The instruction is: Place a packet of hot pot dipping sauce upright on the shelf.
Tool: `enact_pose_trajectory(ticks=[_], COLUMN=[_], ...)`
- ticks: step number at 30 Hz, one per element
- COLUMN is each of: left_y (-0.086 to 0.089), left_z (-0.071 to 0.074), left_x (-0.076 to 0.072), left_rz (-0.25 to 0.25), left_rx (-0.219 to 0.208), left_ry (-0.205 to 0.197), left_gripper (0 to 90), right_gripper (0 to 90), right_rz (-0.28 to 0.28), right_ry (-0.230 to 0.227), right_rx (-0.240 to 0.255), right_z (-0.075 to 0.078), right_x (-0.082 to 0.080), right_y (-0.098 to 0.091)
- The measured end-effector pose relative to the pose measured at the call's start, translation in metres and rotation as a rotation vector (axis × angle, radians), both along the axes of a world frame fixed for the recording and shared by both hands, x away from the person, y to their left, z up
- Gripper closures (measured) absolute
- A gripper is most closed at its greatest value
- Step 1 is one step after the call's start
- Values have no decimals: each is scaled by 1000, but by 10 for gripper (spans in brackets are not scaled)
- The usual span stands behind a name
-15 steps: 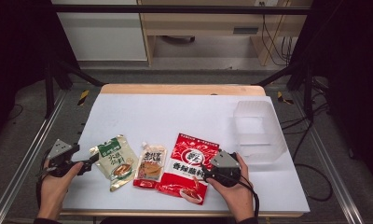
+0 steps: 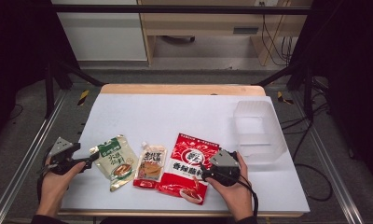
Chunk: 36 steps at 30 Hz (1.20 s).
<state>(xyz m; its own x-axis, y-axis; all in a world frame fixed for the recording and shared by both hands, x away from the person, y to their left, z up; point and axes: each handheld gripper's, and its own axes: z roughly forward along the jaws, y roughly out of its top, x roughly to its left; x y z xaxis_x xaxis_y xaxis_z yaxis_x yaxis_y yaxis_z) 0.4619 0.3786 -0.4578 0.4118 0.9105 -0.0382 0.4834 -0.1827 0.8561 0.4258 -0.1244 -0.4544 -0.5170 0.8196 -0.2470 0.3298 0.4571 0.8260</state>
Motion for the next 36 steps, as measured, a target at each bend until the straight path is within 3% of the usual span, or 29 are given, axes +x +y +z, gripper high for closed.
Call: enact_pose_trajectory(ticks=[5, 11, 14, 15, 24, 29, 31, 34, 36], left_y=[1, 0, -6, -7, -12, -10, -13, -15, -16], left_z=[-3, -8, -9, -9, -12, -9, -9, -9, -8], left_x=[8, 10, 10, 10, 11, 7, 5, 5, 5], left_rz=[-11, -30, -60, -66, -77, -92, -120, -122, -116], left_rx=[12, 36, 14, 25, 17, -19, -4, 15, 20], left_ry=[27, 79, 96, 102, 141, 141, 151, 149, 146], left_gripper=[105, 152, 216, 232, 329, 516, 565, 591, 663], right_gripper=[179, 180, 180, 181, 181, 181, 182, 182, 182], right_rz=[0, -15, 0, 2, 4, 6, 8, 8, 7], right_ry=[6, 11, 16, 15, 18, 21, 23, 23, 23], right_rx=[-19, 2, -7, -7, -1, 0, 2, 2, 5], right_z=[-1, -1, -1, -1, -1, -1, -1, -2, -2], right_x=[-1, -1, -1, -1, -1, -1, 0, 0, 0], right_y=[0, -3, -1, -1, -2, -2, -2, -2, -2])
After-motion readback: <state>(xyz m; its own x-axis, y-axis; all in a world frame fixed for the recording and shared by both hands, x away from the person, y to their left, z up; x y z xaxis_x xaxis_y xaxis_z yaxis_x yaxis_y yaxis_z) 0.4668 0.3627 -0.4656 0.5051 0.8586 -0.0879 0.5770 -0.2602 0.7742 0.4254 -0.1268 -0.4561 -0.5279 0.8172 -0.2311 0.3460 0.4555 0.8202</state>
